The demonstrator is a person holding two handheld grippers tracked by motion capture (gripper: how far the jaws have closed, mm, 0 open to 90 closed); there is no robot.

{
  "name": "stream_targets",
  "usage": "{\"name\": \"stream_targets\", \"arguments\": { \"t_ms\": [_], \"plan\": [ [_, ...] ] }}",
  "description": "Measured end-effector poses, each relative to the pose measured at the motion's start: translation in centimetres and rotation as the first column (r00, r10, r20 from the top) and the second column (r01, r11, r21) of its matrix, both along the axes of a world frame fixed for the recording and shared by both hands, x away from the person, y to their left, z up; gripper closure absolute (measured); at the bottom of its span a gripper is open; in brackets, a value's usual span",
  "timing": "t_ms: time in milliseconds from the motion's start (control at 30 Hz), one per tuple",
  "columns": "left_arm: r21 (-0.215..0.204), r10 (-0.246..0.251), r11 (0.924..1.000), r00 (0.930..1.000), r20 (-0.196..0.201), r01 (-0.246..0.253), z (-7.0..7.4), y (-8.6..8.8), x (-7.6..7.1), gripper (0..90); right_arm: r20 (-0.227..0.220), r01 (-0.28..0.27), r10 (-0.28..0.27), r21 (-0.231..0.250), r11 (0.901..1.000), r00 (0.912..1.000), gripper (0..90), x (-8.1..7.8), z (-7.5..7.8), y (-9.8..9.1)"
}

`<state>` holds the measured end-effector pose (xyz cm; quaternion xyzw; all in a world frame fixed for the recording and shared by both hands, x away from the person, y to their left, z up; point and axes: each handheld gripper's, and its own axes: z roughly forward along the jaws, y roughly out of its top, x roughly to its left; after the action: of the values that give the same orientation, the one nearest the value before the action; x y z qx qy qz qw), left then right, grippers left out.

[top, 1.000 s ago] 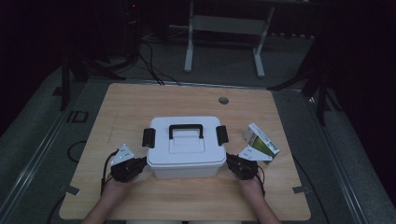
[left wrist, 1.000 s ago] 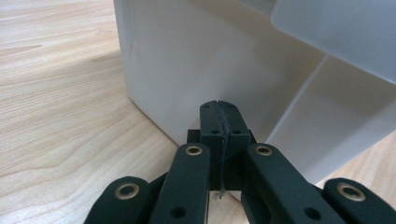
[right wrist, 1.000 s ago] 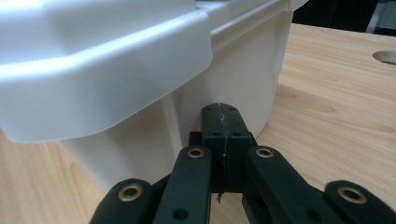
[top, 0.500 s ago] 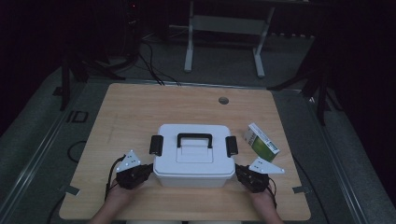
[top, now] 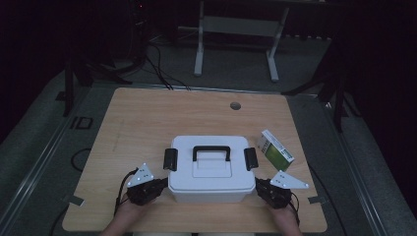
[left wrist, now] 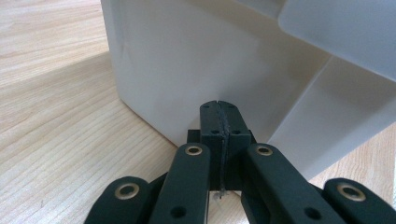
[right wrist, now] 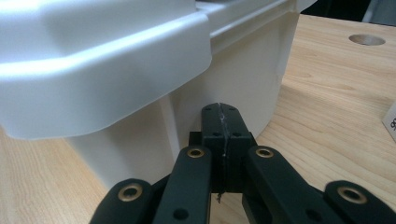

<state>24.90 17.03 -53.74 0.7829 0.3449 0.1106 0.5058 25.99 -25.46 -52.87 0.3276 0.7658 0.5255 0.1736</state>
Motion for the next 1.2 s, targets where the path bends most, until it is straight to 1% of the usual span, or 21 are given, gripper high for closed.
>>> {"name": "stream_targets", "arguments": {
  "t_ms": [133,200,367,467,500,567,600,633,700,767,800,867,900,933,967,1000,1067,1100,1133,1167,1200],
  "plan": [
    [-0.008,0.005,0.9999,1.0,-0.001,-0.005,-0.1,0.0,0.1,90.0,-0.004,0.0,0.0,0.006,1.0,1.0,90.0,-0.1,0.0,0.0],
    [-0.006,0.006,1.0,1.0,0.001,-0.006,-0.1,0.1,0.1,90.0,-0.026,-0.002,0.003,0.029,0.9996,0.9997,90.0,-0.1,-0.1,-0.1],
    [-0.001,0.009,1.0,0.9999,0.008,-0.009,-0.1,0.2,0.1,90.0,-0.014,-0.009,0.009,0.024,0.9997,0.9999,90.0,0.1,-0.1,0.0],
    [-0.024,-0.002,0.9997,1.0,0.009,0.002,-0.3,0.4,0.2,89.9,-0.012,-0.015,0.016,0.02,0.9997,0.9998,90.0,0.2,-0.1,-0.1],
    [-0.023,-0.007,0.9997,0.9999,0.014,0.007,-0.4,0.5,0.3,89.9,-0.015,-0.019,0.02,0.03,0.9994,0.9997,90.0,0.2,0.0,-0.3],
    [-0.023,-0.002,0.9997,0.9999,0.01,0.002,-0.4,0.8,0.3,89.9,-0.001,0.002,-0.002,0.038,0.9993,1.0,89.8,0.2,0.1,-0.5],
    [-0.007,0.001,1.0,0.9999,0.016,-0.001,-0.3,1.0,0.4,89.8,-0.001,0.009,-0.009,0.04,0.9992,1.0,89.4,0.3,0.1,-0.7],
    [-0.003,0.001,1.0,0.9999,0.015,-0.001,-0.3,1.1,0.4,89.8,0.008,0.023,-0.023,0.032,0.9992,0.9997,86.3,0.3,0.2,-0.9],
    [-0.005,0.009,0.9999,0.9999,0.012,-0.009,-0.3,1.8,0.5,89.6,0.008,0.035,-0.035,0.035,0.9988,0.9994,84.6,0.4,0.2,-1.4],
    [-0.009,0.008,0.9999,0.9999,0.007,-0.008,-0.3,2.5,0.6,88.4,0.016,0.049,-0.05,0.028,0.9984,0.9986,75.2,0.4,0.2,-1.9],
    [-0.005,0.006,1.0,1.0,-0.001,-0.006,-0.3,2.7,0.6,83.8,0.025,0.057,-0.057,0.019,0.9982,0.9981,68.7,0.4,0.2,-2.0],
    [0.018,-0.002,0.9998,1.0,-0.009,0.002,-0.3,3.0,0.5,79.5,0.043,0.071,-0.071,0.013,0.9974,0.9965,58.4,0.3,0.1,-2.3],
    [0.029,-0.016,0.9995,0.9997,-0.017,0.016,-0.3,3.2,0.5,75.5,0.045,0.075,-0.075,0.01,0.9971,0.9962,53.5,0.3,0.1,-2.4],
    [0.036,-0.032,0.9988,0.9991,-0.028,0.033,-0.4,3.4,0.5,68.0,0.048,0.077,-0.076,-0.002,0.9971,0.9959,49.2,0.3,0.0,-2.4],
    [0.047,-0.045,0.9978,0.9986,-0.029,0.046,-0.4,3.6,0.5,64.5,0.05,0.083,-0.083,-0.01,0.9965,0.9953,45.8,0.3,-0.1,-2.5],
    [0.048,-0.054,0.9973,0.9979,-0.037,0.055,-0.4,3.8,0.5,64.3,0.049,0.08,-0.079,-0.003,0.9968,0.9956,43.1,0.4,-0.2,-2.6],
    [0.054,-0.062,0.9965,0.9967,-0.053,0.064,-0.4,4.1,0.5,55.7,0.043,0.074,-0.073,-0.006,0.9973,0.9964,37.7,0.4,-0.3,-2.8],
    [0.064,-0.063,0.9958,0.997,-0.046,0.066,-0.4,4.3,0.5,53.1,0.04,0.067,-0.067,0.002,0.9977,0.9969,34.3,0.4,-0.4,-2.9],
    [0.059,-0.067,0.9958,0.9967,-0.046,0.07,-0.4,4.5,0.5,52.6,0.026,0.04,-0.04,0.006,0.9992,0.9988,26.1,0.5,-0.5,-3.0],
    [0.056,-0.071,0.9957,0.9959,-0.055,0.074,-0.3,4.6,0.6,51.0,0.036,0.036,-0.035,-0.019,0.9992,0.9987,20.2,0.5,-0.6,-2.9],
    [0.068,-0.073,0.9948,0.9956,-0.059,0.077,-0.3,4.7,0.6,46.4,0.044,0.041,-0.039,-0.041,0.9983,0.9983,19.6,0.4,-0.6,-2.8]
  ]
}}
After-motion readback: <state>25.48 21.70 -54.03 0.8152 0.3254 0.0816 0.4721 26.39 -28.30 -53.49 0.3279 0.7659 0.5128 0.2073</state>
